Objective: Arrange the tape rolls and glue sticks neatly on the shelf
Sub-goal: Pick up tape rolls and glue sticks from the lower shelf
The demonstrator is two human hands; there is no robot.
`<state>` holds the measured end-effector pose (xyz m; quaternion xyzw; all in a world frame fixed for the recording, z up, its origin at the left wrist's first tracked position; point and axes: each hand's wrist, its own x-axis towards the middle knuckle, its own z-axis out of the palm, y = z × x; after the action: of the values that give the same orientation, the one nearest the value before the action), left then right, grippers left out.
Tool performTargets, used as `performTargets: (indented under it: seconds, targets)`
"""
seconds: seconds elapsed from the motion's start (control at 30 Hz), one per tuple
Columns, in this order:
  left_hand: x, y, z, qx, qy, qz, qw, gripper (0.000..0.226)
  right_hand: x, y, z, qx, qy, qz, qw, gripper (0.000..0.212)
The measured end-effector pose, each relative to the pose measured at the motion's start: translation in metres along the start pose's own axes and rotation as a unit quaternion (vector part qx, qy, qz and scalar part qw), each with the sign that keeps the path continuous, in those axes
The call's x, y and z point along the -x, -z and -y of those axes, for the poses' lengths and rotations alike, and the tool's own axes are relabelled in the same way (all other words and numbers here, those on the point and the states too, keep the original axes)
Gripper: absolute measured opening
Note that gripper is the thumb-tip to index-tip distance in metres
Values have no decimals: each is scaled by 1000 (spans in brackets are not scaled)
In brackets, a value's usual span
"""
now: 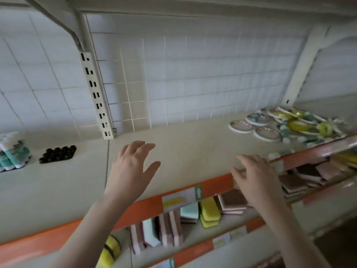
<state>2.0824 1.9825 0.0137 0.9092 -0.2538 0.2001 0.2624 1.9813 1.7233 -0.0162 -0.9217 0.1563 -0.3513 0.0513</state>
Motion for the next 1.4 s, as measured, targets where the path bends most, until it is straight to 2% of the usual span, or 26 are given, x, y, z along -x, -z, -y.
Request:
performTargets:
  seconds: [0.27, 0.4, 0.6, 0.87, 1.03, 1.2, 1.4]
  targets:
    - [-50, -114, -138, 21, -18, -22, 999, 41, -33, 4, -172, -18, 18, 1, 1000, 26]
    - [-72, -179, -216, 45, 20, -33, 998, 37, -64, 6, -264, -56, 47, 12, 997, 26]
    - [-86, -227, -287, 58, 55, 41, 996, 27, -100, 13, -342, -98, 76, 30, 992, 26]
    - [-86, -234, -305, 30, 111, 96, 989, 23, -116, -3, -365, -141, 102, 60, 983, 26]
    - [-78, -223, -293, 35, 163, 98, 981, 42, -129, -11, -361, -152, 124, 61, 979, 26]
    - [-73, -216, -287, 26, 156, 113, 981, 15, -154, -23, -348, -136, 201, 76, 967, 28]
    - [-68, -213, -282, 46, 154, 105, 981, 7, -180, -39, -328, -118, 263, 182, 940, 39]
